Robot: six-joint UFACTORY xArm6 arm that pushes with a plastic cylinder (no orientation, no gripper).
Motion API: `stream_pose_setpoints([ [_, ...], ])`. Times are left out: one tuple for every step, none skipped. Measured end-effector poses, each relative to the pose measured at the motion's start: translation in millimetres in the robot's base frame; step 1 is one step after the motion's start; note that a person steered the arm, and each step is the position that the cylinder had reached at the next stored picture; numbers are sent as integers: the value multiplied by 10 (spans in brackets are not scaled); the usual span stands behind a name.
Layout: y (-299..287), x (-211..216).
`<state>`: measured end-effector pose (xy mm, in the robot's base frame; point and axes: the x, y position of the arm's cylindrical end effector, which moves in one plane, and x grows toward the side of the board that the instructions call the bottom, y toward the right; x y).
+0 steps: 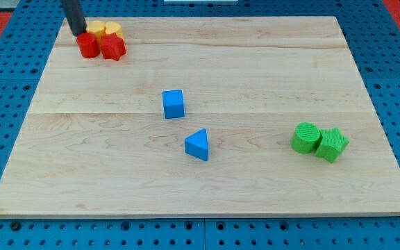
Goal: Push yellow hexagon along with yellow heart towards top center
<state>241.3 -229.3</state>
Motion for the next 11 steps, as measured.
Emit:
stream_pose_setpoints([
  [303, 11],
  [565, -43],
  [709, -151],
  [709, -225],
  [799, -225],
  [918, -266],
  [848, -331],
  [1214, -346],
  [1614, -343],
  [1698, -143],
  [1698, 40],
])
